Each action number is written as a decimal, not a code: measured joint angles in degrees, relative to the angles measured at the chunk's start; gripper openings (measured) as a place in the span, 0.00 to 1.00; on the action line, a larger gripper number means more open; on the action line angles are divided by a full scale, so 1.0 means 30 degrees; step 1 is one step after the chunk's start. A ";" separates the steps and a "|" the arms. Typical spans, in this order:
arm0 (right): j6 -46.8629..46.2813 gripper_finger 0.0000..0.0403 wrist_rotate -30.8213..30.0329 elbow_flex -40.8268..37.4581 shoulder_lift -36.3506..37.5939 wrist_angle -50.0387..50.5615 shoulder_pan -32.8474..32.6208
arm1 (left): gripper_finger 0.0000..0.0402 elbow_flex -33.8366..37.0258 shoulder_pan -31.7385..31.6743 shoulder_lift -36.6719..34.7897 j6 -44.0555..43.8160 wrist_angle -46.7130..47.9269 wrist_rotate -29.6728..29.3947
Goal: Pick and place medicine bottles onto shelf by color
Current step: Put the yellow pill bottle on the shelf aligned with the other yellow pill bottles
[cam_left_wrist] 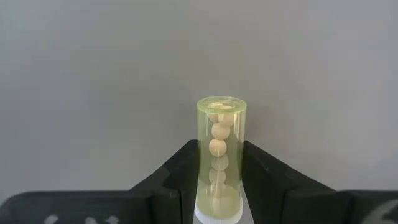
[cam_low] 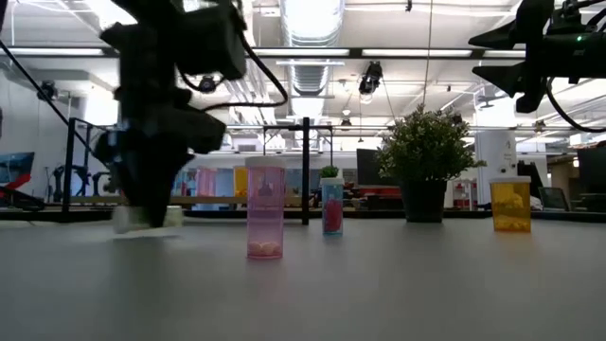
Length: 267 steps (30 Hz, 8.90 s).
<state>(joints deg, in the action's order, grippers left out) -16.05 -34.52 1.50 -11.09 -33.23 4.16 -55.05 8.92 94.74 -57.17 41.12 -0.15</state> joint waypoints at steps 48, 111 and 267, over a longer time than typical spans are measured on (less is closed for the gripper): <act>-0.0003 0.65 -0.0001 0.0000 0.0000 0.0000 0.0000 | 0.53 -0.0517 -0.3730 -0.2280 1.9494 0.0141 0.2268; -0.0006 0.65 -0.0006 0.0000 0.0007 -0.0001 0.0002 | 0.53 0.0612 -0.3829 0.0257 5.6676 0.0470 0.1012; 0.0000 0.65 -0.0004 0.0000 0.0003 -0.0003 0.0002 | 0.22 1.7282 -0.2933 -1.3097 0.3111 -1.5996 -2.5162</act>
<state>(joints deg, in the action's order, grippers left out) -16.05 -34.53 1.50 -11.08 -33.24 4.16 -3.20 0.12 55.45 -47.83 -6.87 -75.64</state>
